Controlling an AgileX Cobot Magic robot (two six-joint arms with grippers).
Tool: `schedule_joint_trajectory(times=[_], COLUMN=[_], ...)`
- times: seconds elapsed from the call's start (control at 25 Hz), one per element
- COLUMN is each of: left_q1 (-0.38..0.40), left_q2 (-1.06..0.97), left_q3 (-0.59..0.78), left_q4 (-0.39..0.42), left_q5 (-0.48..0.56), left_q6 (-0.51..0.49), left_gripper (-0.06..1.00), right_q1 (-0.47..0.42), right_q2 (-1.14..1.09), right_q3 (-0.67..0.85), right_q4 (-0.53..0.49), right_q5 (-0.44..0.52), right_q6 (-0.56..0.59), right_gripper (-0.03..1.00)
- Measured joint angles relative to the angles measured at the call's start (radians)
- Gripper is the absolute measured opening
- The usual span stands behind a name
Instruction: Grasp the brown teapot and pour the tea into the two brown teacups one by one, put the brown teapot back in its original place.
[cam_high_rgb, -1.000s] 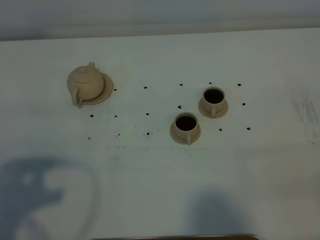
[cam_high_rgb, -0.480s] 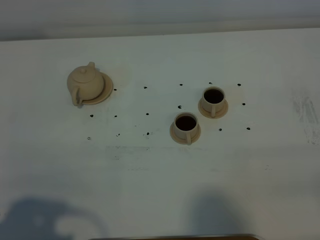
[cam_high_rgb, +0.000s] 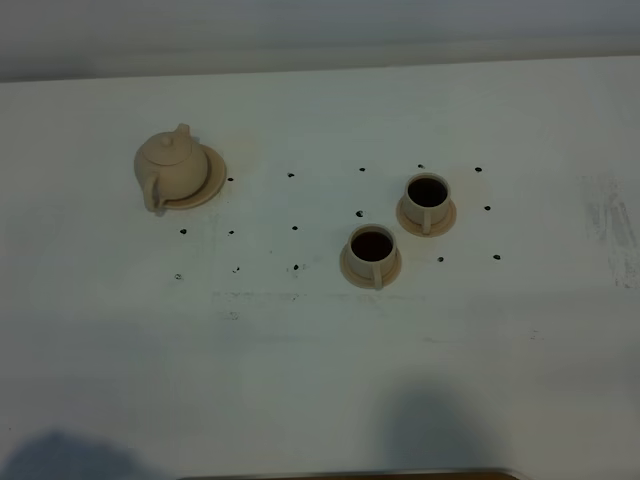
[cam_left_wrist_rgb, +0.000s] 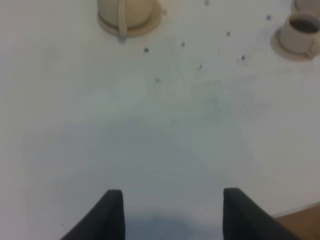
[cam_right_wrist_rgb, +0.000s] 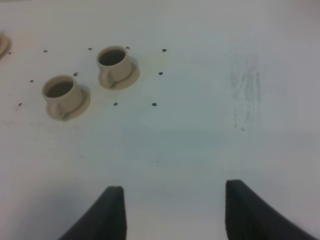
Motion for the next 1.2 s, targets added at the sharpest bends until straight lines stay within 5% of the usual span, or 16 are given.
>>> schedule_joint_trajectory(times=[1.2], left_q1=[-0.069], left_q2=[-0.004], left_q3=[0.001], left_q4=[0.105], left_q5=[0.000], left_q6=[-0.052], left_gripper=[0.50], right_q1=[0.000], right_q2=[0.000], right_q3=[0.000], right_q4=[0.000], right_q5=[0.000], right_q6=[0.000], right_gripper=[0.43])
